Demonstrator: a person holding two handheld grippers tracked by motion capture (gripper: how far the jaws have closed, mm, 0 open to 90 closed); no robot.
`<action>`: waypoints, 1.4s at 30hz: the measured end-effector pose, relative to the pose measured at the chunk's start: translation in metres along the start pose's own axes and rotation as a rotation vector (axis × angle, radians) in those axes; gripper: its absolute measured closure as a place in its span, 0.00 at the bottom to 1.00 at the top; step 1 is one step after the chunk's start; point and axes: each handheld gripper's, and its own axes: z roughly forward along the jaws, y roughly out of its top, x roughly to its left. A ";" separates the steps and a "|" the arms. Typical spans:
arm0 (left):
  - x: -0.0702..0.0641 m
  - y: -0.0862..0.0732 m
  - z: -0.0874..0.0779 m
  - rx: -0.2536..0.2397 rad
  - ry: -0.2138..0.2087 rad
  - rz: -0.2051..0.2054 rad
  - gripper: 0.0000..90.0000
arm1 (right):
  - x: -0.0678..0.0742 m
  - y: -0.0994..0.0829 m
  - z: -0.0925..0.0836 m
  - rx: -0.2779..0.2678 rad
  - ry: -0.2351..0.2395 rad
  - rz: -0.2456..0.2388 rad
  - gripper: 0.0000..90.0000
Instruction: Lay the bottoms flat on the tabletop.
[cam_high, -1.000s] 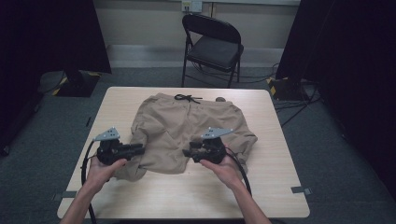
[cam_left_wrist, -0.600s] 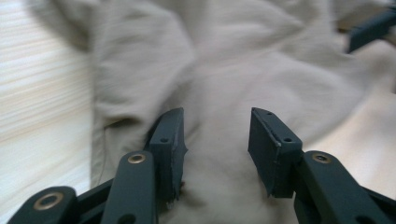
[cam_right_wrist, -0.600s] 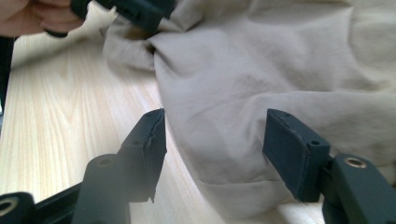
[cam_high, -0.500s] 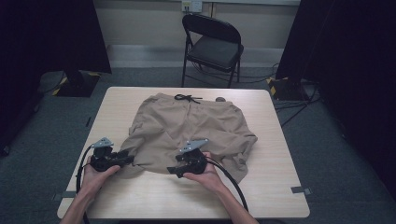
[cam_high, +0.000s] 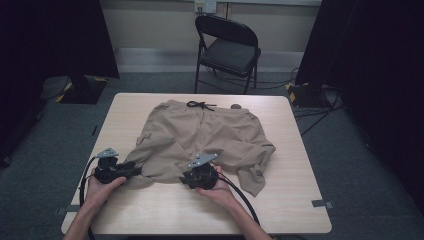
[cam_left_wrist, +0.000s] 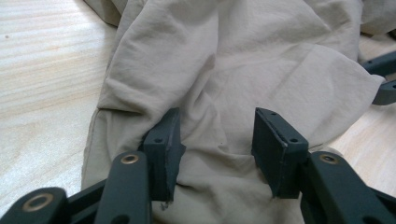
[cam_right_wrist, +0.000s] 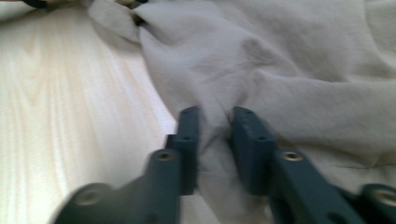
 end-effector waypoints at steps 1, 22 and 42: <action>0.001 0.000 0.000 -0.003 -0.010 -0.002 0.58 | 0.001 0.000 0.000 -0.004 0.006 0.000 0.88; -0.009 0.006 -0.003 -0.040 0.041 0.023 0.44 | -0.064 0.087 0.008 -0.131 -0.053 0.141 1.00; 0.000 0.001 0.002 -0.019 0.080 0.007 0.45 | -0.083 0.054 0.011 -0.067 -0.123 0.187 0.71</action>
